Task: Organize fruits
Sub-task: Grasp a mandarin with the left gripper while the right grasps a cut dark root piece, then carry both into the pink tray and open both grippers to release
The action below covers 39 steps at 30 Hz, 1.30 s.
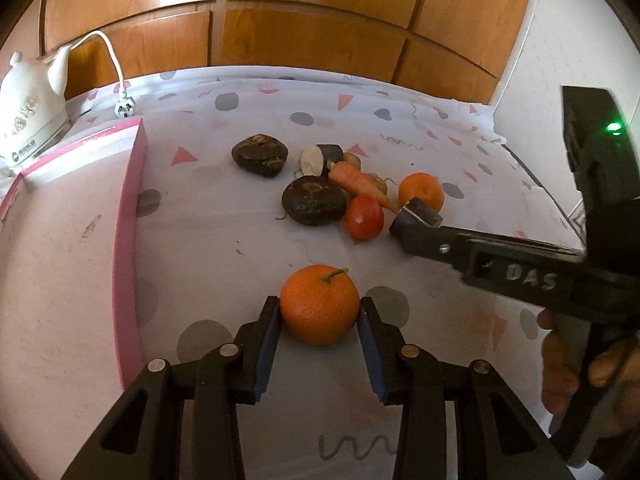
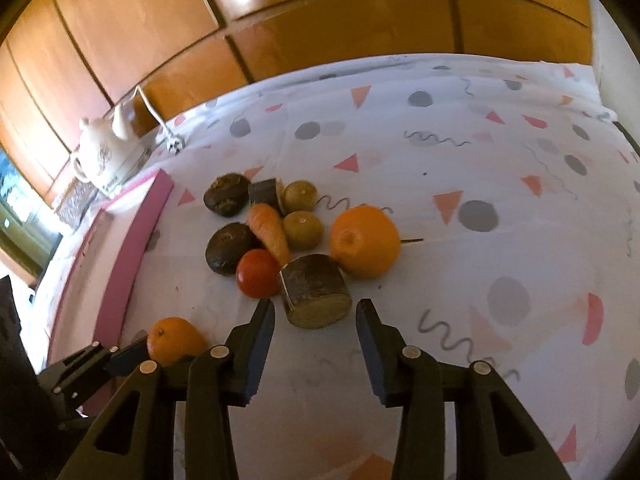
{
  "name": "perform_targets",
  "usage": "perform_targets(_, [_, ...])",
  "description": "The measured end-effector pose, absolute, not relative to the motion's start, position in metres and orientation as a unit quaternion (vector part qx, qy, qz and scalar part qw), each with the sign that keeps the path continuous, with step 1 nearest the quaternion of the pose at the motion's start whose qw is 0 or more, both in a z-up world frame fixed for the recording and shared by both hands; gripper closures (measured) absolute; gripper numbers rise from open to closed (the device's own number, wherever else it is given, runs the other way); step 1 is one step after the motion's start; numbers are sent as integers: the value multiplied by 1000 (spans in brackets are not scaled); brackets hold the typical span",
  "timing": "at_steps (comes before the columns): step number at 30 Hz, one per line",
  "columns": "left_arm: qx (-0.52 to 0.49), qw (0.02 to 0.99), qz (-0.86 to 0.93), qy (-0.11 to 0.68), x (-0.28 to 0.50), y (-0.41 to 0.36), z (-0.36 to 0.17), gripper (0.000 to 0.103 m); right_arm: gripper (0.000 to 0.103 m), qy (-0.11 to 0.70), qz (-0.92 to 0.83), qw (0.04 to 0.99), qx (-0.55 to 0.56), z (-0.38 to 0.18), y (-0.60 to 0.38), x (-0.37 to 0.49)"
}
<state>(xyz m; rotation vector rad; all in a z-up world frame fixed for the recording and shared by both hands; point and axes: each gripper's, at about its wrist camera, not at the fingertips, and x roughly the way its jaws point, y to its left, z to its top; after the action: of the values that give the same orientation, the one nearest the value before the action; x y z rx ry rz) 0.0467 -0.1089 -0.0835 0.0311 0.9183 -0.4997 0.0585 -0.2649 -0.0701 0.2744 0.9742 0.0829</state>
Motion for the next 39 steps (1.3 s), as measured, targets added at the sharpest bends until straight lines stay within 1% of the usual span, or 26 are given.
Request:
perform_targets(4, [19,866,-239,438,47,-110,-83,63,60,467,33,876,113,-74,-261,65])
perform_targets(6, [18,865,-239,440,47,-110,-82,63,65,464,30,879,106,-75,-260,66])
perform_targets(13, [10,867,-233,441,46,-104,-76,64,65,460,28,882,97,-73,-260,59])
perform_targets(18, [0,878,-221,424,41,-92,-60,64,65,462,31,881,102,-72,-265,44])
perform_targets(29, [-30,906,-137,400,40,-41,-34,64,65,457,69,884,67,-61,-244,28])
perform_targets(39, [-44,914,-62,398,43,3,-37,64,65,438,143,887,37,-34,-195,39])
